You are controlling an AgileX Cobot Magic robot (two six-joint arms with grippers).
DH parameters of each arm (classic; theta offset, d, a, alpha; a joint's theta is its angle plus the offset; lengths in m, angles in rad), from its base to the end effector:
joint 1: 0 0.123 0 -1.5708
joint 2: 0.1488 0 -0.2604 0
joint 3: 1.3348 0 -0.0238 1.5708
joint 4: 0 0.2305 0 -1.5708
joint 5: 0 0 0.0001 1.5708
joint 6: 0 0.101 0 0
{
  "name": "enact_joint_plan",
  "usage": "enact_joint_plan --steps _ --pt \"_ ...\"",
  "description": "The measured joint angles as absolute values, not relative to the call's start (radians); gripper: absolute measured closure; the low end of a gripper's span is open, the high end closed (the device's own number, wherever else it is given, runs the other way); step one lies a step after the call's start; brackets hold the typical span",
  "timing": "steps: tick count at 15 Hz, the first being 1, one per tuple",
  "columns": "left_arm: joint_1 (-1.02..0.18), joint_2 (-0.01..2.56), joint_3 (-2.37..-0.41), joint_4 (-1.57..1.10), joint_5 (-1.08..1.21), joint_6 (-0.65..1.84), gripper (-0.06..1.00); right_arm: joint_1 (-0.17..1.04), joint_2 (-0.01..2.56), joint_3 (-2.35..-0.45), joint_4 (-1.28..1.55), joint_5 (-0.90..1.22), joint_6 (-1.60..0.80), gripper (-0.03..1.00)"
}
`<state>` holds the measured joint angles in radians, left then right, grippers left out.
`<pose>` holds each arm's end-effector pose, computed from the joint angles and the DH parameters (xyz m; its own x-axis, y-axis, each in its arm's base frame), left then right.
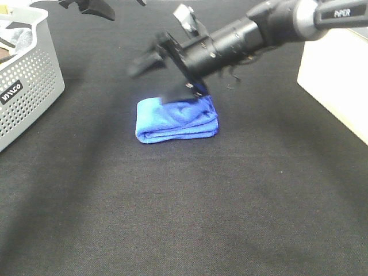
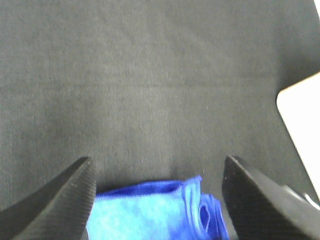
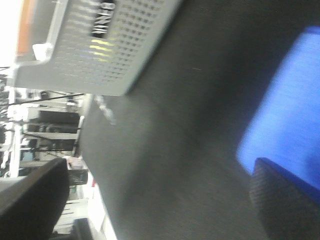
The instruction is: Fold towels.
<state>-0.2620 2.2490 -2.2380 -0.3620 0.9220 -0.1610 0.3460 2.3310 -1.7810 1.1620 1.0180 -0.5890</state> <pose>0.4622 -0.1535 0.2701 -0.8142 -0.1556 -0.5594 0.1396 0.8828 -0.4486 0.4007 0.2284 0.1472 -0.9436 -0.1491 -0.2955 -0.3291 0.5172 0.7900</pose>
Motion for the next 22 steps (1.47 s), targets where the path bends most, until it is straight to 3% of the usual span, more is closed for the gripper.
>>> enact_joint_plan --steps 5,11,17,22 --pt "-0.262 2.249 -2.238 -0.361 0.949 -0.161 0.26 0.247 2.362 -1.782 1.028 1.027 -0.528 0.05" --pt "-0.262 2.247 -2.238 -0.322 1.024 -0.138 0.26 0.232 2.397 -1.78 0.967 1.047 -0.492 0.06" --pt "-0.262 2.162 -2.238 -0.104 1.207 -0.127 0.26 0.197 2.339 -1.779 0.9 1.07 -0.445 0.07" --pt "-0.262 2.066 -2.238 0.008 1.214 -0.123 0.26 0.17 2.308 -1.779 0.728 1.11 -0.363 0.07"
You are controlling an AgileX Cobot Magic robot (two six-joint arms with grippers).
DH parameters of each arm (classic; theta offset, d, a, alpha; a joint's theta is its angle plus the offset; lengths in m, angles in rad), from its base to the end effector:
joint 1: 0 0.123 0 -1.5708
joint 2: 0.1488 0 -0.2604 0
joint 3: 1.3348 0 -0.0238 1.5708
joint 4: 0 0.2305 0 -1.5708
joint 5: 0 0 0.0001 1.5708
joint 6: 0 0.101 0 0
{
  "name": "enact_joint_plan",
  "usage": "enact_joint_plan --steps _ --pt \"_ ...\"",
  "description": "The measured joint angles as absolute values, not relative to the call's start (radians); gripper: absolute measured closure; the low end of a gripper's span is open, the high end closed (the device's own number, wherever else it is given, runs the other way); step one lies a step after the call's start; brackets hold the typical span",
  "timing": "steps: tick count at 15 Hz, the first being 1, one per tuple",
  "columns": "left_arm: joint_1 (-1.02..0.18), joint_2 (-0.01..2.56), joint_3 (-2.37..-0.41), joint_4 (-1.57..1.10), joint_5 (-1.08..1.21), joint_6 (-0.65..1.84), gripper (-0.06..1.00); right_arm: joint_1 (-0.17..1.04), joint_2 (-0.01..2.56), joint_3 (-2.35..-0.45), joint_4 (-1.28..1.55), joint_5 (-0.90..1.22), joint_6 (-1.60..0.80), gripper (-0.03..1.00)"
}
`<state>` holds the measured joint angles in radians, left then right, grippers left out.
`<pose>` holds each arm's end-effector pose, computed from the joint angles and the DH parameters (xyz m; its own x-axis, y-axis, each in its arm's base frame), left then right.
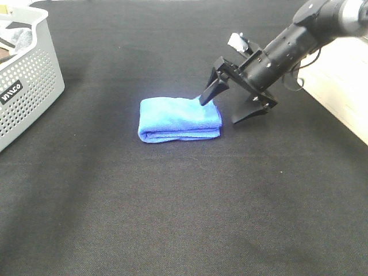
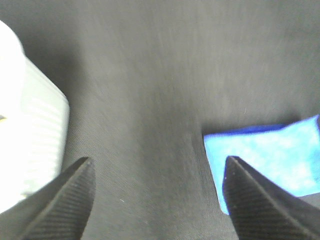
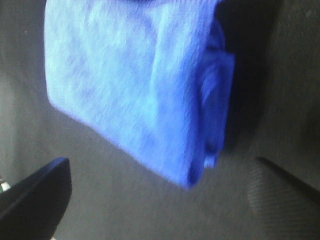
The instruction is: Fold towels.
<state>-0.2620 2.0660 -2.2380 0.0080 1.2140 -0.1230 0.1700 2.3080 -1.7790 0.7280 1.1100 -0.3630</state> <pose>0.4168 -0.1110 0.3308 -0.8132 0.0939 -0.5743 0.1585 0.9853 -0.0632 0.4155 0.1324 0.1304 -0.9783 -0.1562 -0.1361 -0.2067 0.7792 0.5917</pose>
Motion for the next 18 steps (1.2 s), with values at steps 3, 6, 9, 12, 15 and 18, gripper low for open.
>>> enact_joint_plan --steps 3,6,9,12,15,18 --pt "-0.262 1.901 -2.142 0.061 1.214 -0.098 0.26 0.171 2.142 -1.779 0.662 1.173 -0.318 0.07" --pt "-0.262 1.718 -1.921 0.116 1.213 -0.097 0.26 0.173 2.015 -1.779 0.523 1.205 -0.248 0.07" --pt "-0.262 1.417 -1.542 0.143 1.214 -0.097 0.26 0.175 1.816 -1.738 0.324 1.205 -0.166 0.07" --pt "-0.262 1.192 -1.293 0.143 1.215 -0.097 0.26 0.175 1.57 -1.572 0.266 1.208 -0.147 0.07" --pt "-0.262 0.932 -1.043 0.134 1.218 -0.097 0.26 0.175 1.304 -1.344 0.263 1.21 -0.139 0.07" --pt "-0.262 0.67 -0.811 0.127 1.219 -0.097 0.26 0.175 1.027 -1.09 0.262 1.199 -0.137 0.07"
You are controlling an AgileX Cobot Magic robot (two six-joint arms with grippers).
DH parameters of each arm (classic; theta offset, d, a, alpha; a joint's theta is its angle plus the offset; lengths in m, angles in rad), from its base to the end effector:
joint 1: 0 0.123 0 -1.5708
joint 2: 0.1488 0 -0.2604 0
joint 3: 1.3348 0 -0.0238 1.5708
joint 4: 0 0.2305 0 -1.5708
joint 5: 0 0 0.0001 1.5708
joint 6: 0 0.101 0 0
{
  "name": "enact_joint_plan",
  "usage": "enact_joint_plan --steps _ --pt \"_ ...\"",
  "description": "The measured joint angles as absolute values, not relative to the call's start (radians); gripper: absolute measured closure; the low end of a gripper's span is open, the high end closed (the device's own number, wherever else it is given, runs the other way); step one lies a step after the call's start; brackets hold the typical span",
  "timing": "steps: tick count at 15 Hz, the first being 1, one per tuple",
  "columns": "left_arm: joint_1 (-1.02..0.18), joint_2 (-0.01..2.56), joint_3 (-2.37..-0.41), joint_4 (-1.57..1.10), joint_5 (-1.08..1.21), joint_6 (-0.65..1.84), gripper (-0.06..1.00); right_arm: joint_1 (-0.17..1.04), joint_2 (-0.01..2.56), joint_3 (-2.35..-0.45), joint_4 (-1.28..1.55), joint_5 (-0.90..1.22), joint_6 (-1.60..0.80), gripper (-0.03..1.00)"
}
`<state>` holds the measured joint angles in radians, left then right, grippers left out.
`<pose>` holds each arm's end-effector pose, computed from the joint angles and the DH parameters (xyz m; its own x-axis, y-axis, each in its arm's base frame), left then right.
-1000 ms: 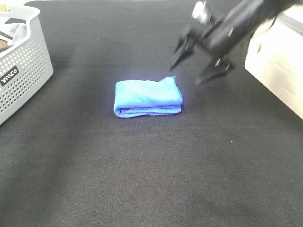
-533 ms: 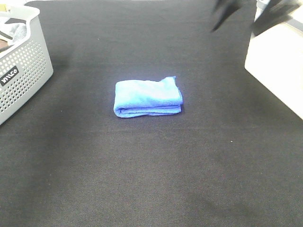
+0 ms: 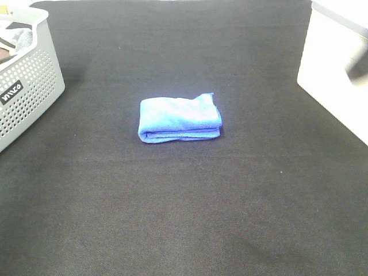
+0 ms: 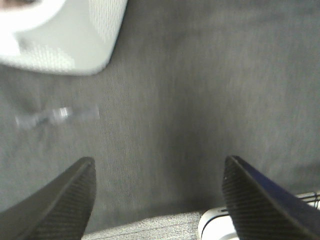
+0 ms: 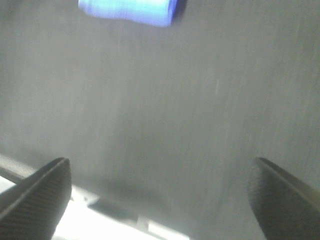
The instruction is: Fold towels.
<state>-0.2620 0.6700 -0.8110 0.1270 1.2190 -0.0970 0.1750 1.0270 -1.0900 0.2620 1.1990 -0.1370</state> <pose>0.0962 -0.0134 0.3047 -0.8157 0.1642 -0.5547 0.1510 0.9861 0.0700 0.1670 0.0543 0.3369 -0.8354 -0.1870 -0.5168 -0.3235 0.9275 0.1873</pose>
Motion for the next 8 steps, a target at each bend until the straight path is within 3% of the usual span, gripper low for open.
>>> enact_joint_plan --steps 3,8 --pt "-0.262 0.449 -0.64 0.099 1.222 -0.089 0.26 0.175 0.744 -0.838 0.244 1.15 -0.137 0.07" --pt "-0.262 0.231 -0.541 -0.016 1.143 0.097 0.26 0.175 0.293 -0.573 0.154 1.104 -0.138 0.07"
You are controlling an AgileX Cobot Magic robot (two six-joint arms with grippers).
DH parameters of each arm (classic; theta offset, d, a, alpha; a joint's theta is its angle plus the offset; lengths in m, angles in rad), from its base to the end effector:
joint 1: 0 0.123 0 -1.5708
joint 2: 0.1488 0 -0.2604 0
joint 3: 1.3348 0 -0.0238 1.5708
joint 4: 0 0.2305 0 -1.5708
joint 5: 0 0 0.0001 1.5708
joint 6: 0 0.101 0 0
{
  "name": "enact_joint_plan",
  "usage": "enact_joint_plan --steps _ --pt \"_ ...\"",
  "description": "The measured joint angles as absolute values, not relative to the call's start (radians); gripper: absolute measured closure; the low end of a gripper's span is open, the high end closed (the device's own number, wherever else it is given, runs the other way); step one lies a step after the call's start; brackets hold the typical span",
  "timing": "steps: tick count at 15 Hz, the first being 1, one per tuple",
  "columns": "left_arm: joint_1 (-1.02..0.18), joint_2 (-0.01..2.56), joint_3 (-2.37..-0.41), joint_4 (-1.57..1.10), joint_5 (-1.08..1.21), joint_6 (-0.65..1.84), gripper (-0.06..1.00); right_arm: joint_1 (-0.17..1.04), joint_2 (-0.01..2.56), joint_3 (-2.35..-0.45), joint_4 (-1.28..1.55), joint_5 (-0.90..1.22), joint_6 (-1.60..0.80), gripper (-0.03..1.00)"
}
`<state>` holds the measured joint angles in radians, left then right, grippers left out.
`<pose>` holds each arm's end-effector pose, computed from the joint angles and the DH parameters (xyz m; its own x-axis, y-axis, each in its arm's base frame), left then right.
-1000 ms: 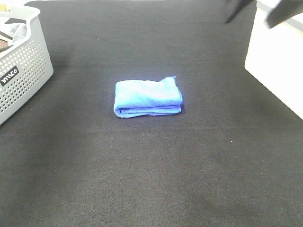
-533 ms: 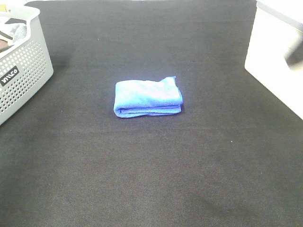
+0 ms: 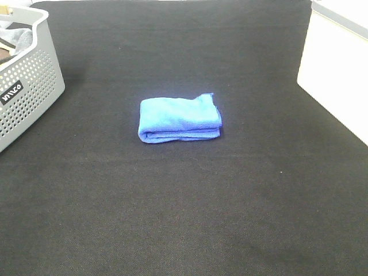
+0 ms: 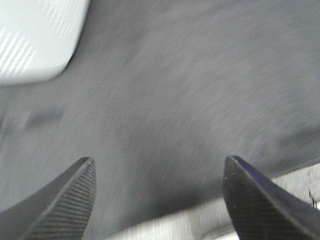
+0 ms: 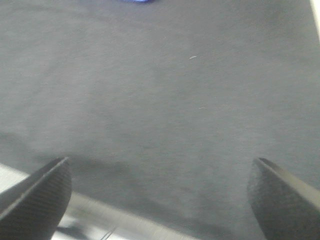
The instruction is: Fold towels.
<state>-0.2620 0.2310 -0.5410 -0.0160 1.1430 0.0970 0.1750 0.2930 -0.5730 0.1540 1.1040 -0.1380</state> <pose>0.0340 -0.0106 0.2621 -0.6284 0.2619 -0.7325 0.3274 0.9432 0.0564 0.0424 0.0216 0.2724 -0.6380 -0.1814 -0.7483 -0.3171 0.9475 0.0406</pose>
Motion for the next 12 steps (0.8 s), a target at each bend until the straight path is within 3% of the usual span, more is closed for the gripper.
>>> enact_joint_plan --steps 4,12 --pt "-0.262 0.221 -0.507 -0.077 1.065 0.185 0.26 0.175 0.119 -0.51 0.13 1.081 -0.138 0.07" --pt "-0.261 0.221 -0.506 -0.079 1.057 0.194 0.26 0.175 0.111 -0.508 0.133 1.075 -0.138 0.07"
